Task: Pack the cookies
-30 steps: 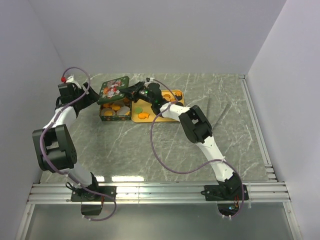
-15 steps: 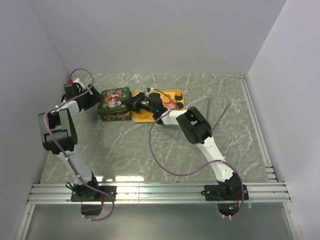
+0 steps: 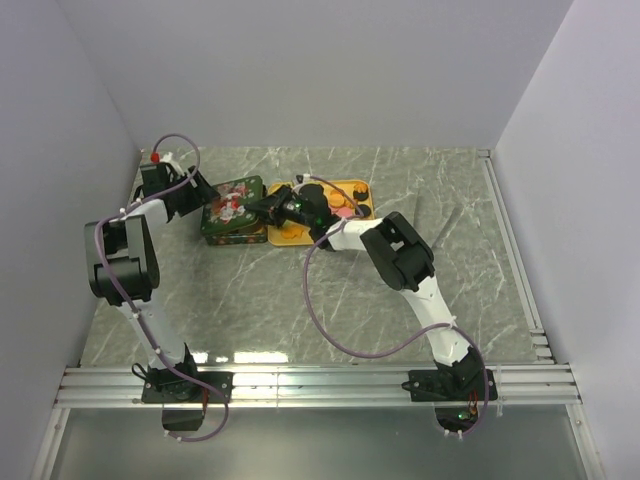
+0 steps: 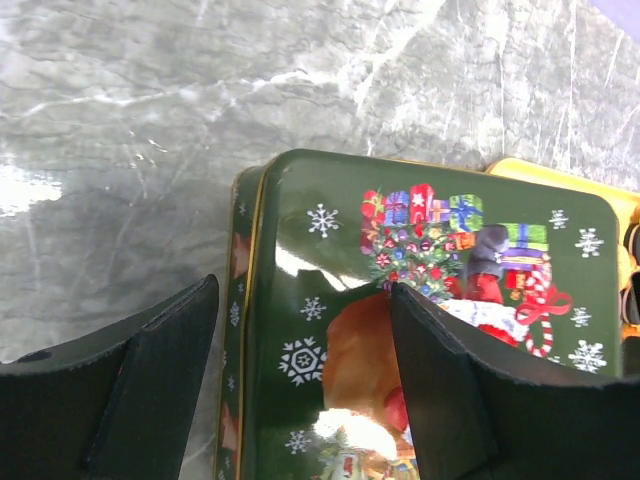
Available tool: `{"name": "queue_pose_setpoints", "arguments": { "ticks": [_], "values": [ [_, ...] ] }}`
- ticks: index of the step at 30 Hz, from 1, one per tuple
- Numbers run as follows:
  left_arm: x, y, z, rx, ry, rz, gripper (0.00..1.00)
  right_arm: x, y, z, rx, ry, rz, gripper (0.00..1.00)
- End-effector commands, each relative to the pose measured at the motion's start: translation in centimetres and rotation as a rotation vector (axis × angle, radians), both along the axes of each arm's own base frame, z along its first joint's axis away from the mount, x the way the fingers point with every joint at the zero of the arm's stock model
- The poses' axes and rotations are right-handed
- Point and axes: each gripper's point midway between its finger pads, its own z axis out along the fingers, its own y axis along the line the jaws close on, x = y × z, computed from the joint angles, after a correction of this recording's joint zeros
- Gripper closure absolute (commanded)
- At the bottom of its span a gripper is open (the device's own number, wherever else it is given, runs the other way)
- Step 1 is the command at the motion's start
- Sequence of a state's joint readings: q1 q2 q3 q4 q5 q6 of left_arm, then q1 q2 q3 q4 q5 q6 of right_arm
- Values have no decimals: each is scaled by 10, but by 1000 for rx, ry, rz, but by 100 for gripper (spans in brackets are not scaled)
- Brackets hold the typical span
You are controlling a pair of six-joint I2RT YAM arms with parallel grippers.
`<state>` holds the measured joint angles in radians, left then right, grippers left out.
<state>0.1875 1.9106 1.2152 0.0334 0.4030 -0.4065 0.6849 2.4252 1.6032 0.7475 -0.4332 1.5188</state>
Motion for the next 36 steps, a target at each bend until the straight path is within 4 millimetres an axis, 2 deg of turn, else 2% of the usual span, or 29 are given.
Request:
{"name": "queue_pose_setpoints", "arguments": {
  "ticks": [1, 7, 12, 17, 20, 25, 27, 28, 29, 34, 35, 36],
  "values": [
    [-5, -10, -9, 16, 17, -42, 25, -3, -8, 15, -8, -24, -16, 100],
    [-11, -10, -25, 25, 68, -25, 25, -1, -24, 3, 10, 17, -65, 100],
    [-11, -15, -24, -7, 69, -37, 28, 0, -37, -6, 12, 52, -89, 100],
    [-9, -24, -13, -28, 48, -64, 31, -1, -44, -16, 8, 80, -105, 80],
    [-13, -35, -21, -35, 80, -90, 31, -1, -44, -17, 10, 88, -109, 75],
    [-22, -55, -32, -50, 113, -129, 31, -1, -51, -23, -6, 97, -118, 72],
    [-24, -59, -33, -59, 119, -136, 31, -1, -56, -25, -23, 100, -123, 66],
    [-26, -61, -33, -58, 121, -138, 31, -1, -57, -26, -28, 99, -122, 62],
    [-27, -62, -34, -54, 122, -138, 32, 0, -61, -26, -37, 104, -128, 51],
    [-31, -61, -33, -42, 125, -136, 32, -3, -66, -23, -86, 83, -119, 37],
    [-32, -60, -33, -41, 127, -134, 32, -5, -65, -21, -97, 83, -110, 29],
    [-32, -60, -33, -39, 127, -133, 32, -4, -67, -21, -109, 76, -110, 28]
  ]
}}
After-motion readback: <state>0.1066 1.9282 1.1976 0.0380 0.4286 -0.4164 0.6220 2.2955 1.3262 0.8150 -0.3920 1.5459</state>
